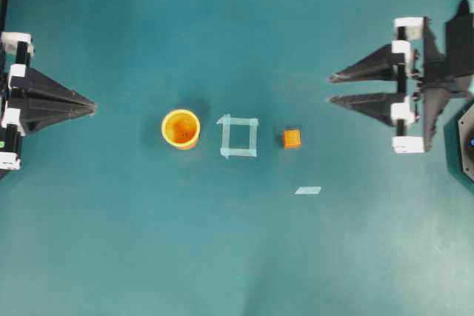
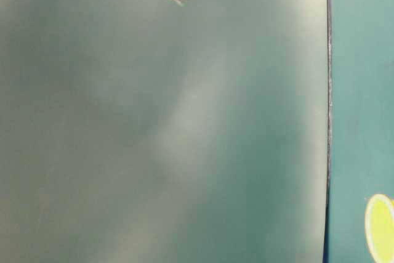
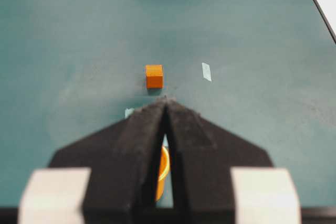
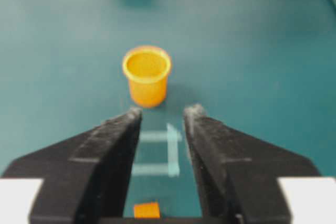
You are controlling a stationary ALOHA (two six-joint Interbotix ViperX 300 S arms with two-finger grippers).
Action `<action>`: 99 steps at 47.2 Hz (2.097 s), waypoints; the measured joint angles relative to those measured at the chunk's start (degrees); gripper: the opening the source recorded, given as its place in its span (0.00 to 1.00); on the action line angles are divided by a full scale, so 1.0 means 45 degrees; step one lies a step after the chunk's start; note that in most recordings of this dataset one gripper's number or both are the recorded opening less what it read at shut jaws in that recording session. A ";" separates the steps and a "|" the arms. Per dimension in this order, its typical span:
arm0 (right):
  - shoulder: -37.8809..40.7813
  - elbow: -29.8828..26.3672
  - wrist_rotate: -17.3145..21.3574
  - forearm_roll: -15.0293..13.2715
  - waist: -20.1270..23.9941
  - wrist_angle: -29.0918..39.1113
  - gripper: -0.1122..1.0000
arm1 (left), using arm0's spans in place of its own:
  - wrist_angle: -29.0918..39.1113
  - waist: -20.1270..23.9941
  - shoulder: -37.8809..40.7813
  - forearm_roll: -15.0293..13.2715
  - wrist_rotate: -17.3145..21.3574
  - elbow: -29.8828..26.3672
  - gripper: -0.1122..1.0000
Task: Move the block backward with right arm.
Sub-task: 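Move the right gripper left toward the small orange cube, then lower the right gripper and close it around the orange cube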
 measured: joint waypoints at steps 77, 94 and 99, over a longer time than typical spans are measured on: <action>0.8320 -0.2051 -0.0039 -0.0039 0.0762 0.1953 0.62 | 0.0273 0.0000 -0.0039 0.0000 -0.0020 0.0000 0.10; 0.7754 -0.2656 0.0000 -0.0039 0.0742 0.3496 0.46 | 0.0312 0.0000 -0.0078 0.0000 0.0000 0.0000 0.10; 0.7031 -0.3281 -0.0039 -0.0039 0.0723 0.4824 0.46 | 0.0332 0.0000 -0.0117 0.0000 -0.0020 -0.0020 0.10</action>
